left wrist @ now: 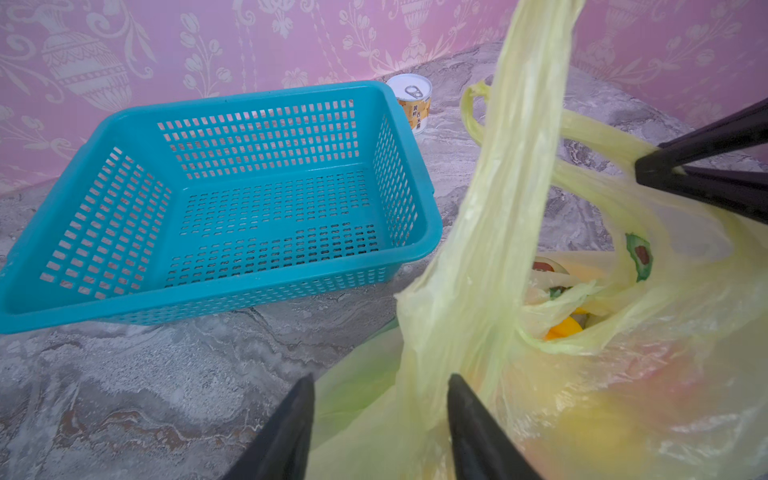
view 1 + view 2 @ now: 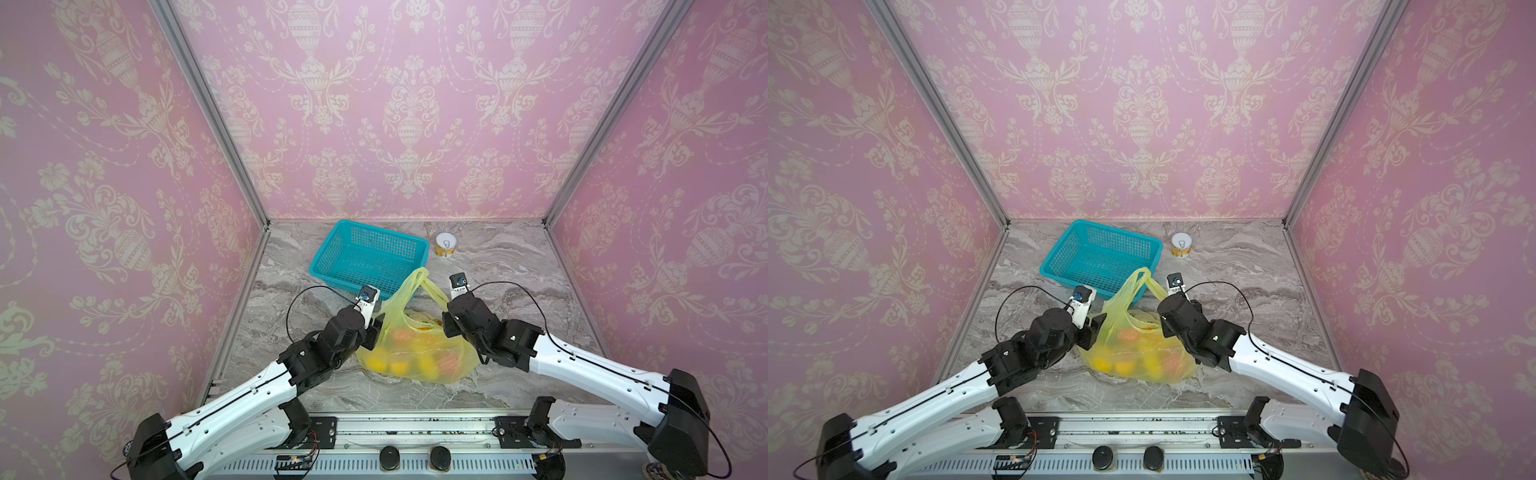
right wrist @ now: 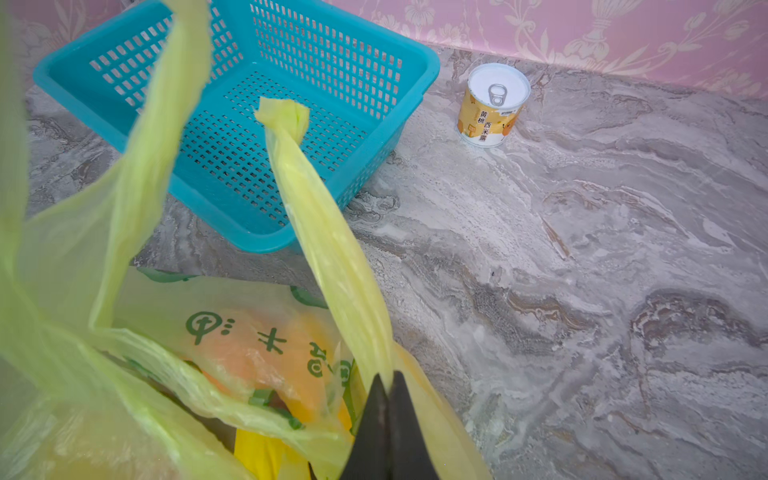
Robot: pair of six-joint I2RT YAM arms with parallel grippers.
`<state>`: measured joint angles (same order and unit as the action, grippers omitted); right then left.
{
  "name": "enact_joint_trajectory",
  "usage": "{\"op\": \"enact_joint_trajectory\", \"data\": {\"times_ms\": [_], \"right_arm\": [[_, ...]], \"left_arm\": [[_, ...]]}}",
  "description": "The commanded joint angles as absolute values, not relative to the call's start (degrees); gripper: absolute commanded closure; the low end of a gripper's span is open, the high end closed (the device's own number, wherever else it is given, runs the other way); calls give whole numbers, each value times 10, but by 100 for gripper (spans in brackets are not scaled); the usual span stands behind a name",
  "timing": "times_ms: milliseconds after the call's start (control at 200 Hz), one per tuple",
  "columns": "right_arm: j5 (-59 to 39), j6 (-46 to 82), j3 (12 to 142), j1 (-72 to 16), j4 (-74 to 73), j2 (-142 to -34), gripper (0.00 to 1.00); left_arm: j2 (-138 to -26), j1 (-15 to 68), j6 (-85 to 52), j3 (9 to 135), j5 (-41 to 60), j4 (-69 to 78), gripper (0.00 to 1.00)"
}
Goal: Untie the knot of the plastic bag and take out the fruit
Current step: 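Raise both handles and spread the bag mouth open, left gripper pulling farther away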
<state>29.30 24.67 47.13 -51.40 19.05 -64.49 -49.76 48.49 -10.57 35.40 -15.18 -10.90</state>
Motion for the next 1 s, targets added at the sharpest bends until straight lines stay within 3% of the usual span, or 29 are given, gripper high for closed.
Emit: {"op": "enact_joint_trajectory", "data": {"times_ms": [0, 235, 505, 585, 695, 846, 926, 996], "right_arm": [[280, 262, 452, -515, 161, -622, 100], [276, 274, 439, -533, 141, -613, 100], [279, 280, 434, -547, 133, -603, 100], [282, 282, 431, -549, 133, -601, 100], [286, 286, 427, -549, 129, -598, 100], [293, 292, 424, -549, 132, -599, 100], [308, 299, 421, -549, 138, -595, 100], [331, 307, 416, -548, 141, -584, 100]], "left_arm": [[-488, 481, -98, 367, -94, -122, 17], [-536, 484, -68, 440, -68, -129, 3], [-669, 486, -25, 550, -138, -146, 2], [-705, 486, -20, 576, -131, -146, 12], [-740, 486, -23, 593, -120, -136, 48], [-763, 486, -25, 616, -85, -127, 85], [-772, 486, -28, 633, -91, -134, 96], [-777, 486, -29, 644, -101, -134, 100]]}}
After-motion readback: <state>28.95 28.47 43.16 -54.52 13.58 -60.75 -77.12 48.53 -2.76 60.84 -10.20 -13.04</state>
